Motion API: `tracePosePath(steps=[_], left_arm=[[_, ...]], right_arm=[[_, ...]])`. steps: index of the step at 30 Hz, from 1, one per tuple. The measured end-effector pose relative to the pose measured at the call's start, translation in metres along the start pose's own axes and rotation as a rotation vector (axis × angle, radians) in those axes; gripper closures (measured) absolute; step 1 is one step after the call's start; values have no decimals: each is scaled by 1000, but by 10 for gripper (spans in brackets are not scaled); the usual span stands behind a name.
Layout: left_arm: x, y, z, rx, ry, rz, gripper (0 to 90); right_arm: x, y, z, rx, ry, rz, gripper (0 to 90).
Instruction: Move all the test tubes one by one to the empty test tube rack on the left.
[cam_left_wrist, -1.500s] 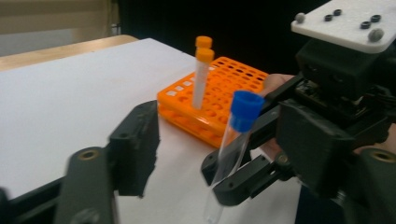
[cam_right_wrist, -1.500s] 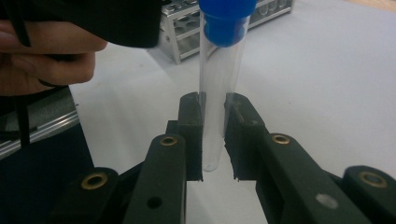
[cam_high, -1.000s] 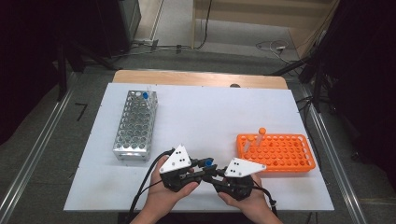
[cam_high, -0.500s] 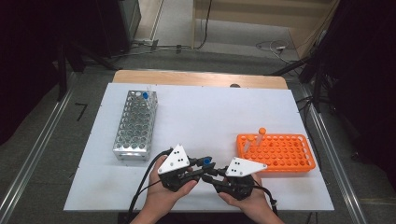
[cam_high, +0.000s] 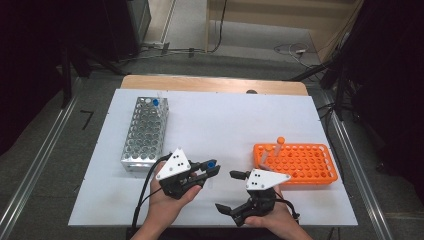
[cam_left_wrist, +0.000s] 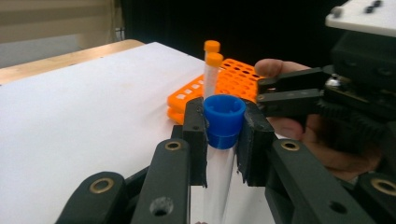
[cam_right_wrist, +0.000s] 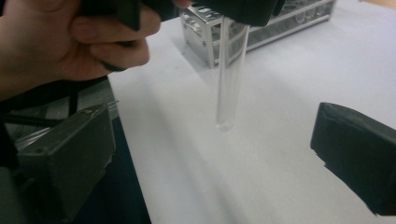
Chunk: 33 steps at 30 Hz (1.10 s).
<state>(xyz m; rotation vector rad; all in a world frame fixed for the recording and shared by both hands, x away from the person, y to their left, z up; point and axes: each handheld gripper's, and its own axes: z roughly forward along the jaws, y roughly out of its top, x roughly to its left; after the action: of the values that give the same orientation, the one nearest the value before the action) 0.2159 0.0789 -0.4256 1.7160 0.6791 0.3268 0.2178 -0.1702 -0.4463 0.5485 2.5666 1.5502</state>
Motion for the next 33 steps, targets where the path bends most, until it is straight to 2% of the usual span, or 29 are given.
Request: tracePosePath(steps=[3,9,18,23,29,33], left_arm=[[6,2,-5,-7,26,-5,763],[21,10,-15,-21,91,-3,763],[52,23,-33,-53,195,-12,763],[70,27,-41,-64,251,-13,763],[92,28,-47,-76,310,-36,763],[106,29,-50,-85,341,-52,763]], right_arm=[[-3,1,-6,-17,-4,3,0],[-10,-1,-18,-35,-45,17,0],[-27,-9,-42,-49,-85,31,0],[-38,-12,-55,-74,-111,50,0],[-49,-19,-63,-79,-108,42,0],[-57,-22,-68,-80,-126,59,0]])
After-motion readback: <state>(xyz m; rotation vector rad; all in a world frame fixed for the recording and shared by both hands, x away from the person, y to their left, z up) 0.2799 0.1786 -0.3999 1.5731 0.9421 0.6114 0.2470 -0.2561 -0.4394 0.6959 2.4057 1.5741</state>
